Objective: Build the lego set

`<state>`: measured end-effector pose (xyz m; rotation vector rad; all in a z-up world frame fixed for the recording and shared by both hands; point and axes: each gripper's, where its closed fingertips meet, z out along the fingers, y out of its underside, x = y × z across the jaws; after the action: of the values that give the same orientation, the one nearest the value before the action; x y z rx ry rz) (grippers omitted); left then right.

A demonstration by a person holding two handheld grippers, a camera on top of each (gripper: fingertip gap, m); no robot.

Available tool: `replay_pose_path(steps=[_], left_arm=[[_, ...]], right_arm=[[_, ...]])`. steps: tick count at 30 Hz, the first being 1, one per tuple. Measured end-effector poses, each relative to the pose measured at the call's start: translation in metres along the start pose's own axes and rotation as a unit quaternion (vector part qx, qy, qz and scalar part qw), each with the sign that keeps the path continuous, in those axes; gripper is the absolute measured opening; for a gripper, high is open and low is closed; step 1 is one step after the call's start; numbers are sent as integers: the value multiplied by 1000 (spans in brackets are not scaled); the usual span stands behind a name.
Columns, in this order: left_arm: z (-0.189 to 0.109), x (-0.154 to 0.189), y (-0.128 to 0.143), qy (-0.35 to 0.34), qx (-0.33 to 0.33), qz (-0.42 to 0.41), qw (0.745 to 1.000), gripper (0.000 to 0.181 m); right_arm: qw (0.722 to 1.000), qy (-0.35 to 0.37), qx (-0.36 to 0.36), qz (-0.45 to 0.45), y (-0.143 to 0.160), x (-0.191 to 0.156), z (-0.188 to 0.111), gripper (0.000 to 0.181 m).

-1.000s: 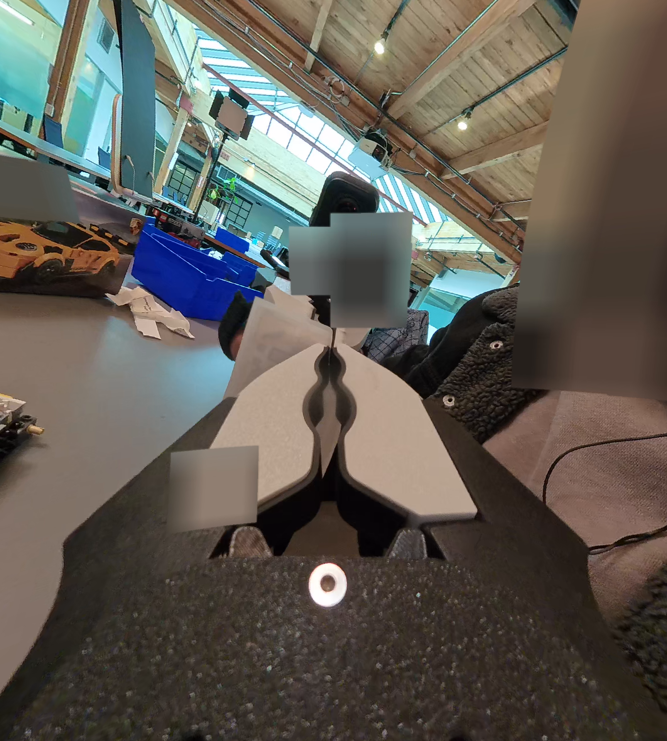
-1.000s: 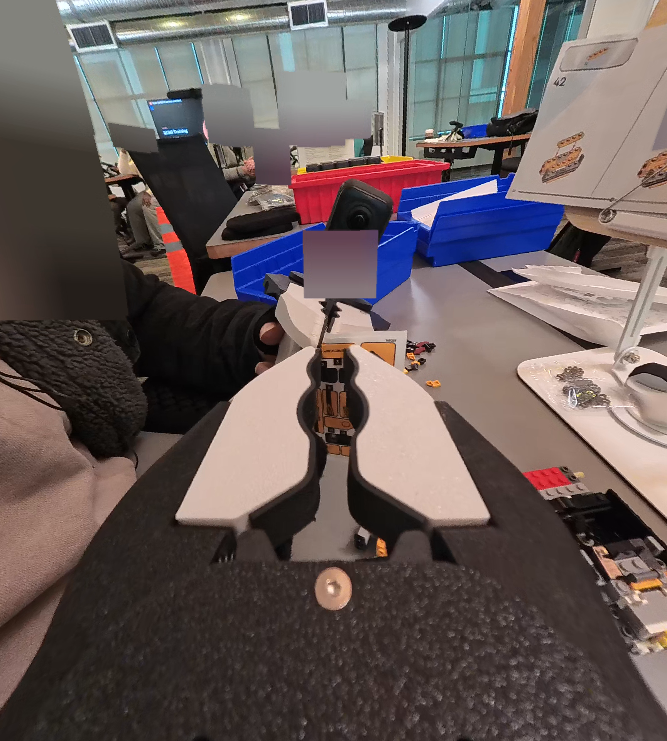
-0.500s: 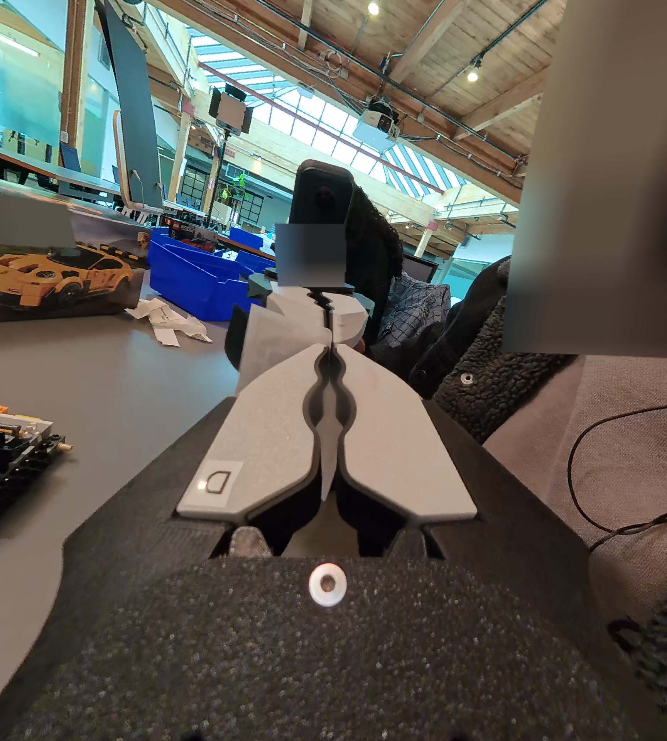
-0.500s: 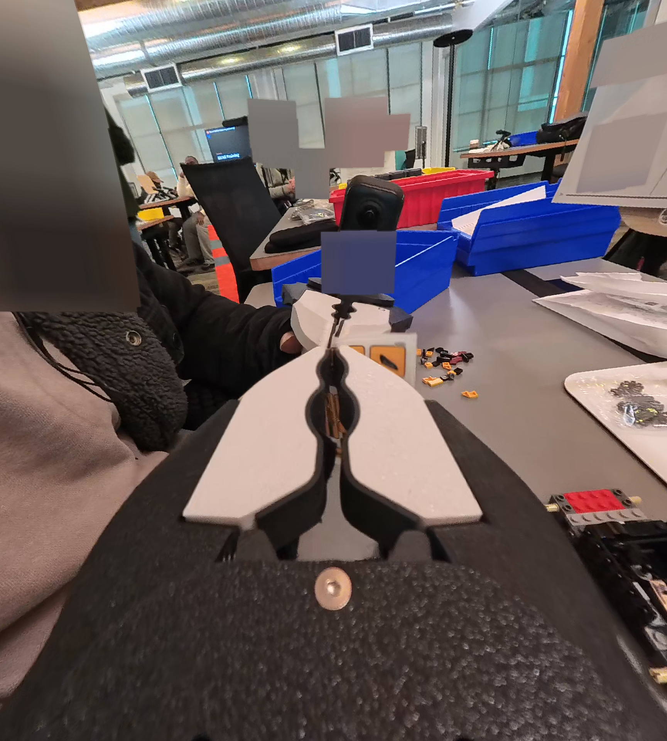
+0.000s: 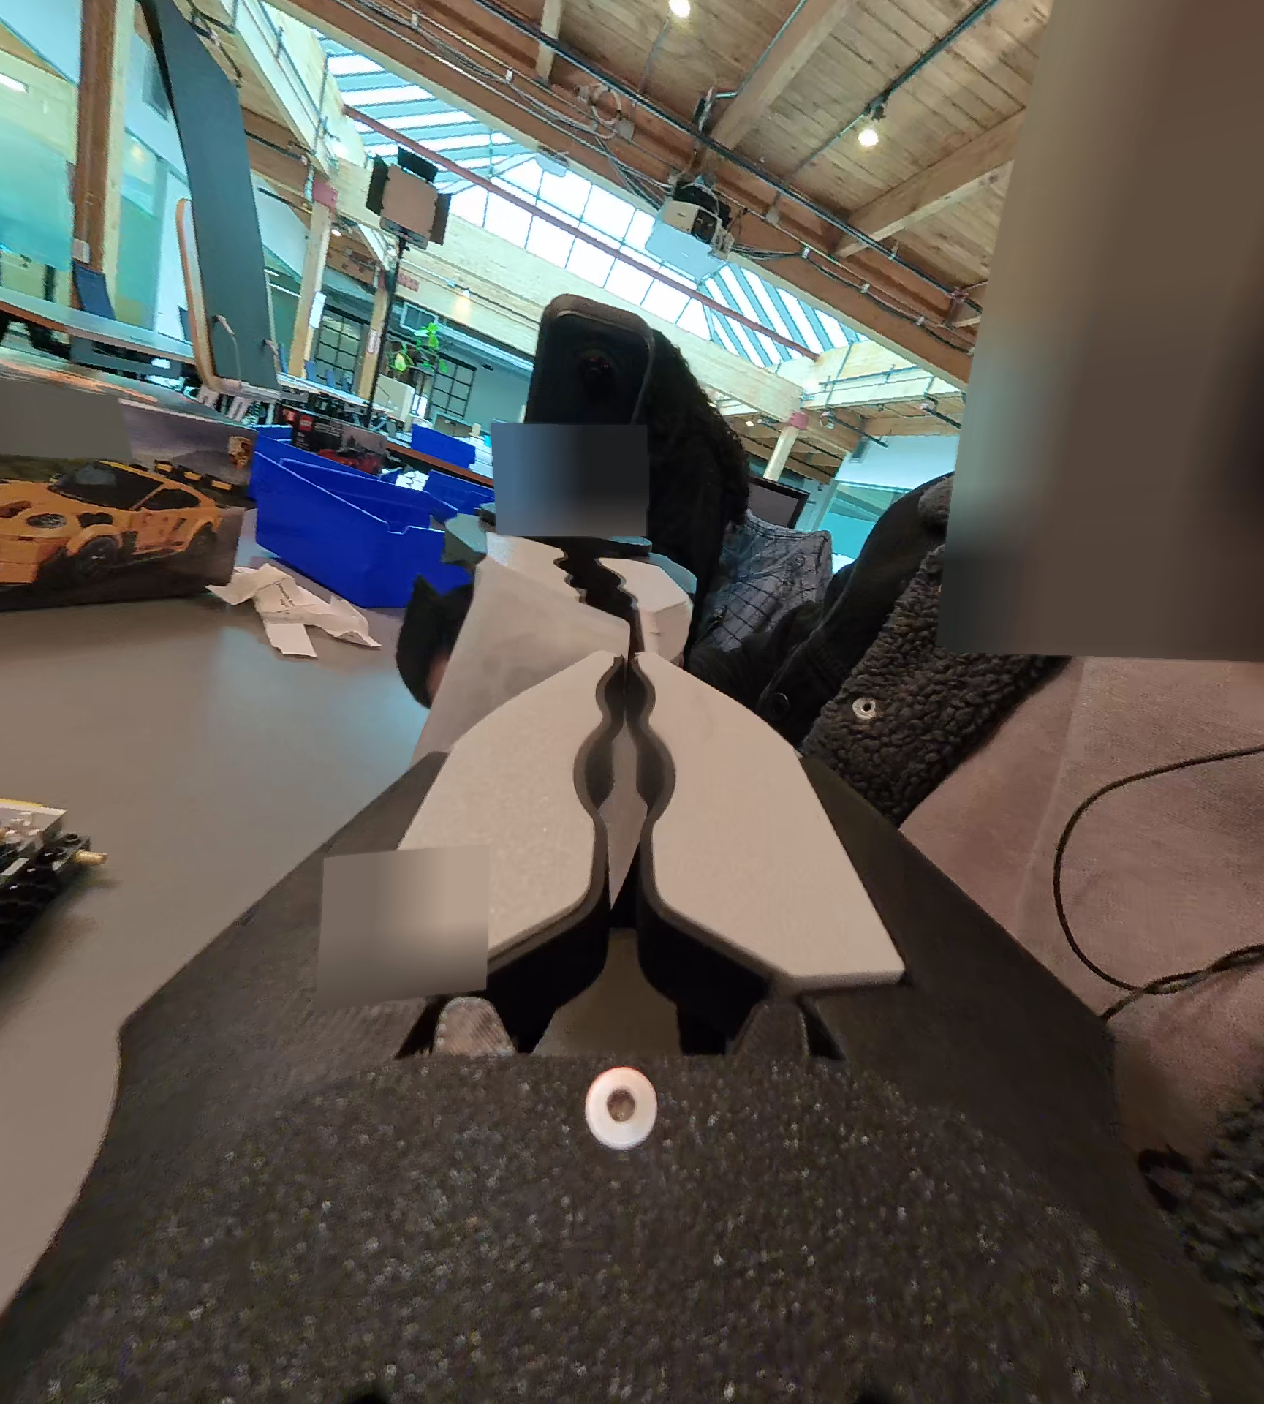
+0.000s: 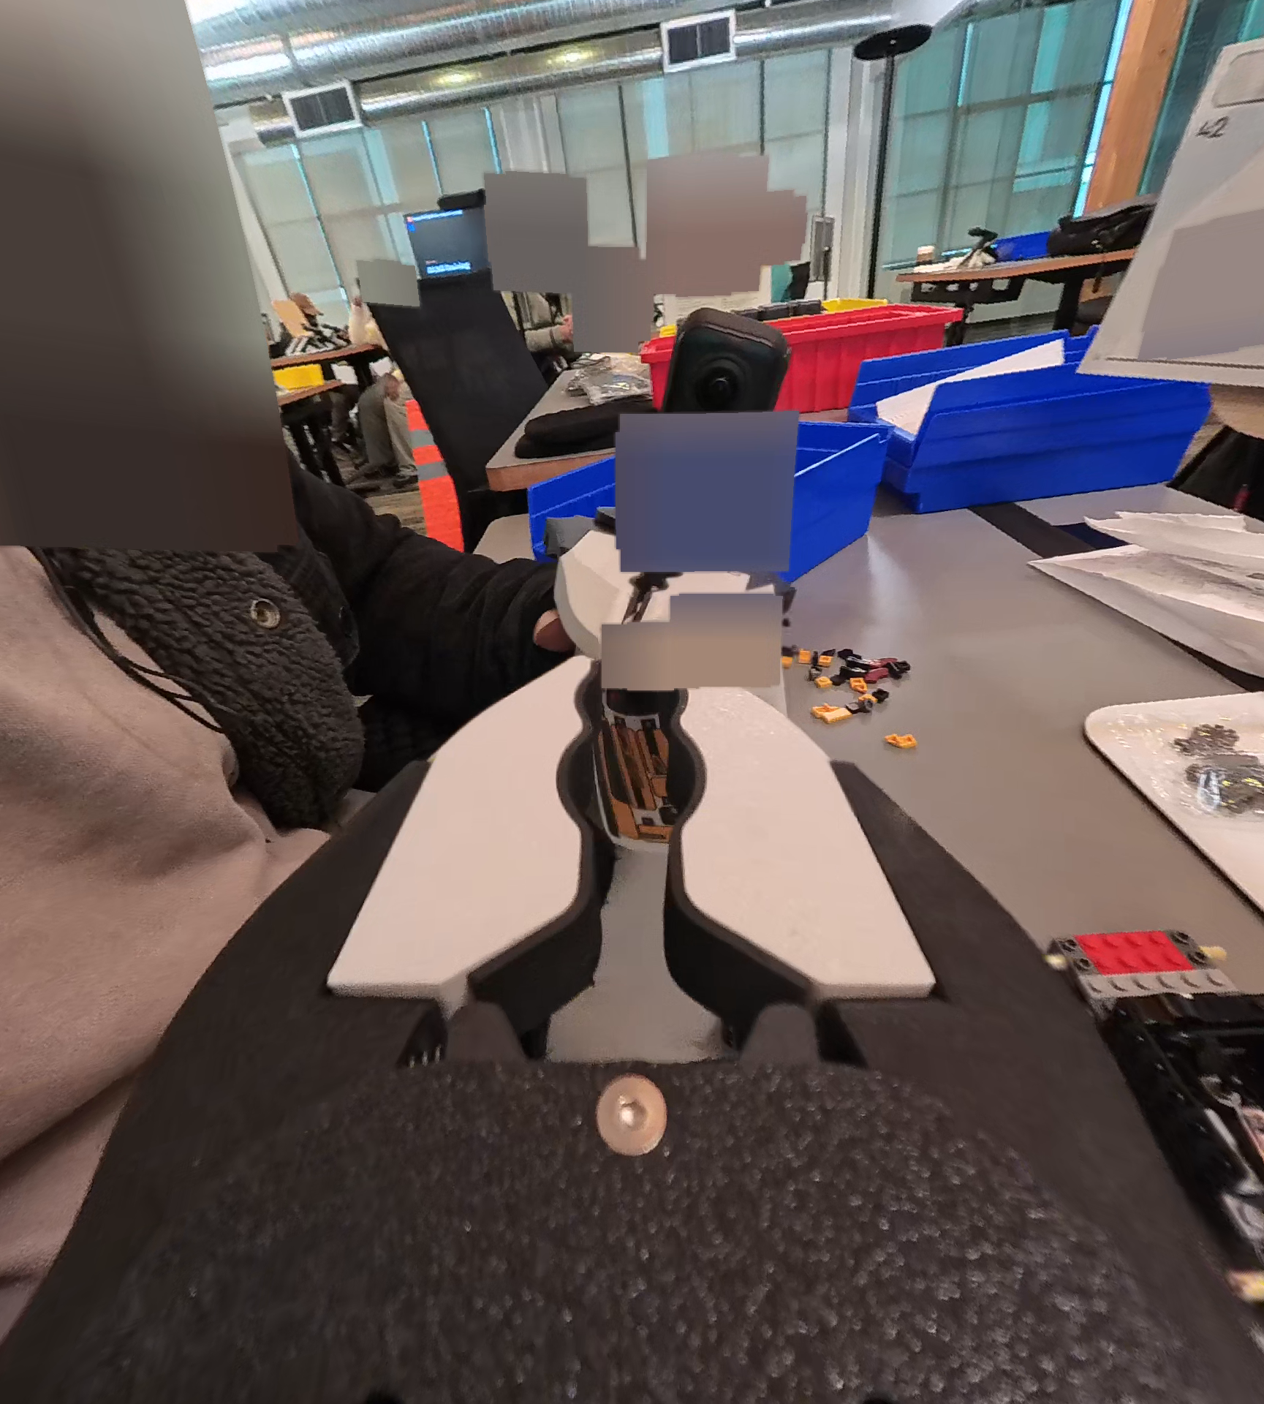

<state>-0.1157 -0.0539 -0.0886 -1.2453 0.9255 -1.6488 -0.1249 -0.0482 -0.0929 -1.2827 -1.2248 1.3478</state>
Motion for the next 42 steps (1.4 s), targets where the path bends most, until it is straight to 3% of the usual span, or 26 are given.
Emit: replay_pose_path(steps=[8, 18, 21, 35, 42], left_arm=[[2, 10, 4, 35, -7, -13, 999, 0], [2, 5, 7, 17, -16, -5, 1000, 0], [0, 1, 7, 7, -15, 2, 1000, 0], [-3, -5, 2, -14, -4, 13, 1000, 0], [-1, -1, 5, -4, -10, 14, 1000, 0]], right_arm=[[999, -34, -1, -4, 1, -12, 2, 14], [999, -37, -6, 8, 5, -9, -1, 11], [1000, -29, -3, 7, 4, -6, -3, 0], [999, 25, -28, -34, 5, 4, -2, 13], [999, 11, -21, -34, 4, -2, -1, 13]])
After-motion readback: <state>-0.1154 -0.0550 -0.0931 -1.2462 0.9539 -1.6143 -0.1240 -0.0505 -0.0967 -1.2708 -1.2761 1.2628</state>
